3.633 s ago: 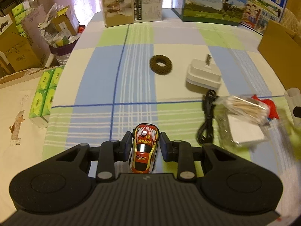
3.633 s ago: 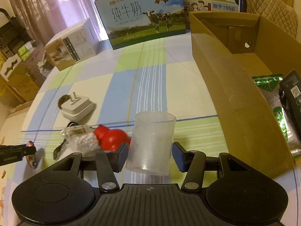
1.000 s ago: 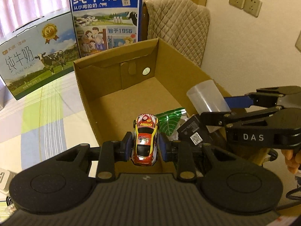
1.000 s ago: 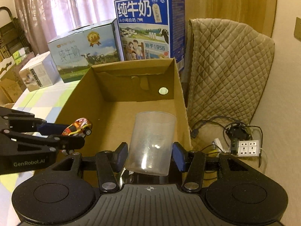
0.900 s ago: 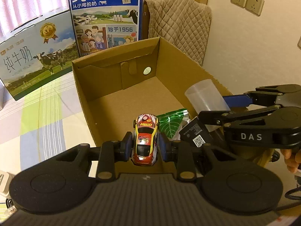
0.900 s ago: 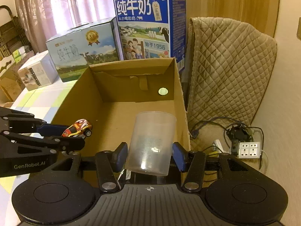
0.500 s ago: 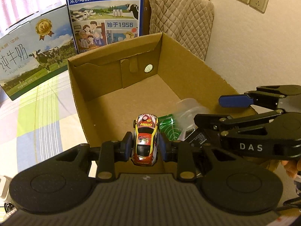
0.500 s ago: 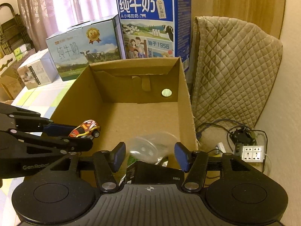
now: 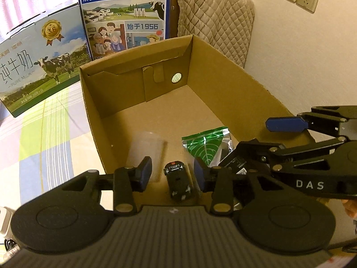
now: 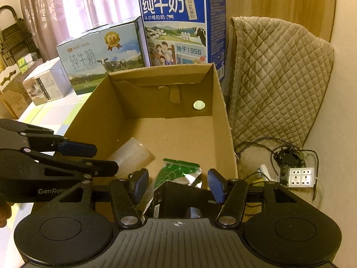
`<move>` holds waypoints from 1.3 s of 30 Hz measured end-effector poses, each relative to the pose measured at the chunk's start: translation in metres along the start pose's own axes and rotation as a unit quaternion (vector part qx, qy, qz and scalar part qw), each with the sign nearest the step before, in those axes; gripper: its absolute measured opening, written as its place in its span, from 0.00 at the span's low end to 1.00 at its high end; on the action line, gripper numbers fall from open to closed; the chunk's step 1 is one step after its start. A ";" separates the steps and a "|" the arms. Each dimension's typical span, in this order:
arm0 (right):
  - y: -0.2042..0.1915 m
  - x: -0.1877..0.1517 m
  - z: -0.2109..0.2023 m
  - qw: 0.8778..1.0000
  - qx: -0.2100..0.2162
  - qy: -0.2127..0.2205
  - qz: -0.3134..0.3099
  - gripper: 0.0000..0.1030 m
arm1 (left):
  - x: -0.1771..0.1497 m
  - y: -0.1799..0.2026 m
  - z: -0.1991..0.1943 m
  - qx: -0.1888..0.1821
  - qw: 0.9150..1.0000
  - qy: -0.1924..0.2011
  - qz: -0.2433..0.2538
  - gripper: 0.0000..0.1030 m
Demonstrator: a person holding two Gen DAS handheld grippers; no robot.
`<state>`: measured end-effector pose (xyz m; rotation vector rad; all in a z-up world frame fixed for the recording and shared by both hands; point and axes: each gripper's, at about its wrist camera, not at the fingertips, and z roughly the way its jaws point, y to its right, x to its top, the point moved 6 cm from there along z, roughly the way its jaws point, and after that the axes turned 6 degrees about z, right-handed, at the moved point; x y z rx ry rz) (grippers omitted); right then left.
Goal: Organize objects
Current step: 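Release the clear cup from the right tool while the left tool releases the toy car into the box, then withdraw both tools from the cardboard box toward the remaining table items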
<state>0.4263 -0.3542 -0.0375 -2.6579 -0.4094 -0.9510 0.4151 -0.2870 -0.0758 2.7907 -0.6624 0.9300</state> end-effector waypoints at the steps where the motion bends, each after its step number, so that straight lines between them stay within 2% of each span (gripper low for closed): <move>1: 0.000 -0.001 -0.001 1.000 -0.001 0.000 0.001 0.55 | -0.001 0.000 -0.001 0.000 1.000 0.000 0.000 0.35; 21: -0.006 -0.012 -0.036 1.000 -0.006 0.019 0.016 0.57 | -0.007 0.006 -0.030 0.002 1.000 0.021 0.002 0.37; 30: -0.020 -0.017 -0.059 0.999 -0.004 0.033 0.023 0.58 | -0.012 0.007 -0.058 -0.003 0.999 0.042 0.001 0.50; 36: -0.034 -0.022 -0.073 0.999 -0.003 0.042 0.027 0.60 | -0.017 0.002 -0.081 -0.006 0.998 0.059 -0.002 0.63; 37: -0.036 -0.023 -0.076 0.999 -0.003 0.044 0.028 0.61 | -0.019 0.001 -0.086 -0.006 0.998 0.061 -0.003 0.68; 39: -0.042 -0.025 -0.080 0.998 -0.005 0.048 0.031 0.63 | -0.022 -0.001 -0.095 -0.003 0.998 0.068 -0.001 0.70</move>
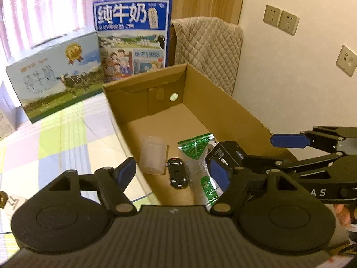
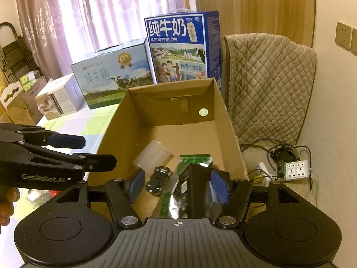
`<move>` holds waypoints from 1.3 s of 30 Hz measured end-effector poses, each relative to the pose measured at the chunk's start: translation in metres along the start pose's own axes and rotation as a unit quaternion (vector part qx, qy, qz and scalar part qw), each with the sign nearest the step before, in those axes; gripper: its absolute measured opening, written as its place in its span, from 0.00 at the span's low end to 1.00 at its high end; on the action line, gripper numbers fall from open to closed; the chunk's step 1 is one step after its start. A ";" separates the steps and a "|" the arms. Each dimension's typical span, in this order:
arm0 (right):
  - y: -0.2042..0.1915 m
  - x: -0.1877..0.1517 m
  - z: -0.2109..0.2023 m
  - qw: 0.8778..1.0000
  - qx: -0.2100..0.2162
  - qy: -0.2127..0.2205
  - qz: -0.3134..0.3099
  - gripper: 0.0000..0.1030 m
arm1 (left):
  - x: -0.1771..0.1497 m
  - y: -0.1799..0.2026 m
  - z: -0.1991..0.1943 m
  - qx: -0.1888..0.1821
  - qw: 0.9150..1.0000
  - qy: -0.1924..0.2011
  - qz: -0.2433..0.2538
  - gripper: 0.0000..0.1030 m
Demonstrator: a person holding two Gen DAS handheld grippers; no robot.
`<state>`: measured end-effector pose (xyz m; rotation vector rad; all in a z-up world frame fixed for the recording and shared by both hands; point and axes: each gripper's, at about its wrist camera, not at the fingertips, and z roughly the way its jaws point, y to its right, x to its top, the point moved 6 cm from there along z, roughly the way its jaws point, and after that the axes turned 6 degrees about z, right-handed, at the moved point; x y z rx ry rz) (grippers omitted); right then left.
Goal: Organize objects
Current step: 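Withdraw both tools from the cardboard box toward the remaining table items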
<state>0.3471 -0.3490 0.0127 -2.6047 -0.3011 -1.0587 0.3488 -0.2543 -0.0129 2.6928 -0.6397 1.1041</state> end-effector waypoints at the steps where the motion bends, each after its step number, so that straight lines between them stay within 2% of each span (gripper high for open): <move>1: -0.002 -0.001 -0.002 1.000 -0.001 0.002 0.001 0.65 | -0.001 -0.002 -0.005 0.002 1.000 0.004 0.001 0.72; 3: -0.008 -0.002 -0.008 1.000 -0.003 0.007 0.002 0.67 | -0.004 -0.006 -0.014 0.003 1.000 0.010 -0.002 0.77; 13: -0.047 -0.013 -0.027 1.000 -0.002 0.019 0.001 0.71 | -0.027 -0.041 -0.066 0.016 0.999 0.039 -0.015 0.82; 22: -0.096 -0.032 -0.035 0.999 0.034 0.019 0.007 0.71 | -0.064 -0.080 -0.107 0.031 0.998 0.046 -0.033 0.83; 27: -0.122 -0.046 -0.032 0.999 0.053 0.003 0.005 0.71 | -0.092 -0.102 -0.120 0.037 0.997 0.034 -0.050 0.83; 39: -0.174 -0.076 -0.006 0.996 0.078 -0.041 -0.003 0.71 | -0.152 -0.161 -0.136 0.073 0.992 -0.024 -0.096 0.83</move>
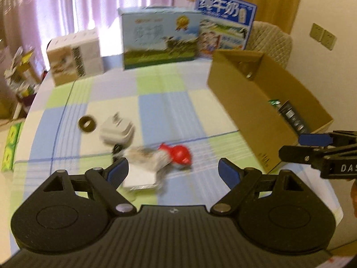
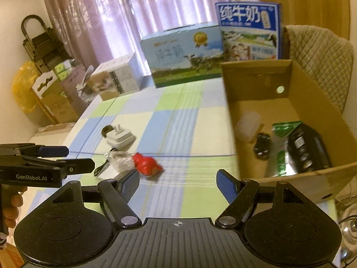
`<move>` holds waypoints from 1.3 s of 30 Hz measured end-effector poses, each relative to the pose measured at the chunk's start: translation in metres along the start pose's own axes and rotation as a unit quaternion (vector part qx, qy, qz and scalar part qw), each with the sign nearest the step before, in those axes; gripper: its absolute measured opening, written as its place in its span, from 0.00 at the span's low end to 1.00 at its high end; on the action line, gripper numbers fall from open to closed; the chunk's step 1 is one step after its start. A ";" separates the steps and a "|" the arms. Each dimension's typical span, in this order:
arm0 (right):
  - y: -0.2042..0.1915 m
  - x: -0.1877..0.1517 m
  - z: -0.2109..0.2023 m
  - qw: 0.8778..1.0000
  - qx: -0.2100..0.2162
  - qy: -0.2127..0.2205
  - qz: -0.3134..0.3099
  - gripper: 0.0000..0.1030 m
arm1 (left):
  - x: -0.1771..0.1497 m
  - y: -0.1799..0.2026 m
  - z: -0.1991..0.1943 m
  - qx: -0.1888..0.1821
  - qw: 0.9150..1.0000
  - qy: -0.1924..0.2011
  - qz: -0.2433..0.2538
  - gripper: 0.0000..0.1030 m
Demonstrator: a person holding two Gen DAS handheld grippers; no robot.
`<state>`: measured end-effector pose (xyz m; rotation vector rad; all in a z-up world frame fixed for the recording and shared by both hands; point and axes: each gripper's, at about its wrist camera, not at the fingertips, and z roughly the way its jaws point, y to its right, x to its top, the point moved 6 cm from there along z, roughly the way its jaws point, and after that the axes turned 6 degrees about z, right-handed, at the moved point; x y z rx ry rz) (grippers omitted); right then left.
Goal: Organize objects
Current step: 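Withdraw both tools from the cardboard box toward the remaining table items, then grasp the cotton swab bag with the right tool while the left tool approaches the black cable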
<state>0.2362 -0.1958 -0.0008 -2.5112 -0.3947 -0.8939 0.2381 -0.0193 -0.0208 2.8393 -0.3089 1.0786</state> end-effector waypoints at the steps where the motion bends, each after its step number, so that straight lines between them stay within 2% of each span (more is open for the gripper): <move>1: -0.003 -0.001 0.004 1.000 0.002 -0.004 0.000 0.71 | -0.005 -0.006 0.000 0.003 1.000 -0.005 -0.004 0.83; 9: -0.029 -0.014 0.042 0.999 0.014 -0.035 -0.008 0.71 | -0.032 -0.045 0.008 0.020 0.999 -0.036 -0.026 0.83; 22: -0.066 -0.017 0.108 0.995 0.039 -0.065 -0.061 0.70 | -0.046 -0.094 0.032 0.036 0.996 -0.062 -0.058 0.83; 31: -0.085 -0.009 0.156 0.990 0.054 -0.075 -0.108 0.56 | -0.047 -0.121 0.059 0.047 0.994 -0.073 -0.066 0.83; 39: -0.097 -0.004 0.186 0.985 0.065 -0.090 -0.133 0.53 | -0.044 -0.135 0.077 0.048 0.993 -0.082 -0.068 0.83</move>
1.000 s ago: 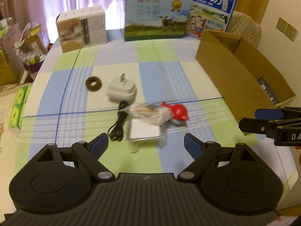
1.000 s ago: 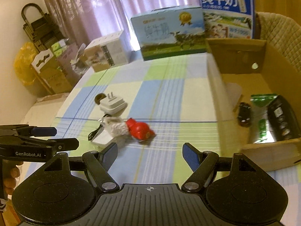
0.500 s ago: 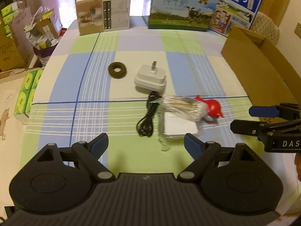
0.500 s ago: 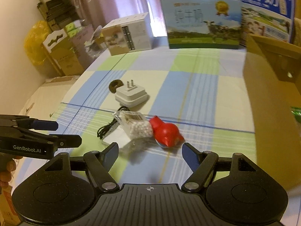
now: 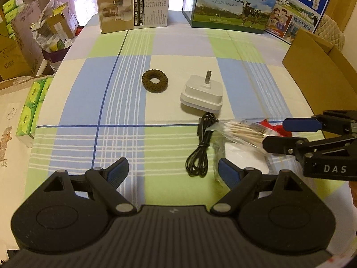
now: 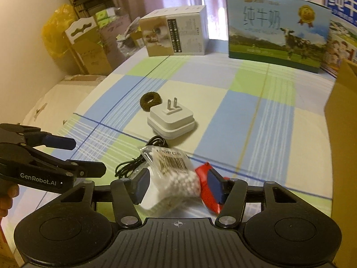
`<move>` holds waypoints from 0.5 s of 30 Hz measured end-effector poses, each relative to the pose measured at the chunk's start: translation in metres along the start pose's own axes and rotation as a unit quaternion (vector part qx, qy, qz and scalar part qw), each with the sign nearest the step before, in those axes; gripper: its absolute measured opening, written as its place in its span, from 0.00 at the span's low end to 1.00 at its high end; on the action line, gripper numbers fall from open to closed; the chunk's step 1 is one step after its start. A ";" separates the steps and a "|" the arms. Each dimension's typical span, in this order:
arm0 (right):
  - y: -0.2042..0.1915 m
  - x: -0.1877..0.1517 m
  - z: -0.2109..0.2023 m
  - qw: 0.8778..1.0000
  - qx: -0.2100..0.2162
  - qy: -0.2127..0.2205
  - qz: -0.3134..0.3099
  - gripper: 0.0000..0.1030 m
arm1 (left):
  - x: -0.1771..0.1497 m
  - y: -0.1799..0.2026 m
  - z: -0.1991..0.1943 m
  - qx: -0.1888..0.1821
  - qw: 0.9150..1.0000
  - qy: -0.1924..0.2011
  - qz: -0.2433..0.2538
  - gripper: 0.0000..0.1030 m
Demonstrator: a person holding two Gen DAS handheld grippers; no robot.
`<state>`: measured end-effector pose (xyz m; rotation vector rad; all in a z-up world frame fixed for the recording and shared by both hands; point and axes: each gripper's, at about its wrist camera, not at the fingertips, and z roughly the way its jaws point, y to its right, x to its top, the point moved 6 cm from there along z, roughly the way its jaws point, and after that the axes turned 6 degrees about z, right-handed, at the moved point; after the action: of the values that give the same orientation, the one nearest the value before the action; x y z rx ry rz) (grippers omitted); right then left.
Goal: Organize objects
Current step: 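Grasp the cotton swab bag with the right tool while the left tool approaches the black cable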
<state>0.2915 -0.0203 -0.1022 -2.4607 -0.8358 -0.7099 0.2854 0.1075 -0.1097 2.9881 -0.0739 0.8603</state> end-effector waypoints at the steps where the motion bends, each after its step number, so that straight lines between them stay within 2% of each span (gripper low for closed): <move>1: -0.001 0.001 0.003 1.000 0.001 -0.002 -0.003 0.52 | 0.000 -0.001 0.002 0.000 1.000 -0.001 -0.001 0.83; 10: -0.007 0.004 0.028 0.999 0.005 -0.016 -0.035 0.48 | 0.005 -0.005 0.014 -0.003 1.000 -0.003 0.003 0.82; 15: -0.011 0.003 0.034 0.998 0.006 -0.032 -0.053 0.38 | 0.008 -0.006 0.019 -0.008 1.000 -0.004 0.008 0.79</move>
<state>0.2978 0.0076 -0.1239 -2.4539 -0.9989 -0.6634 0.3022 0.1123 -0.1217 2.9799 -0.1035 0.8445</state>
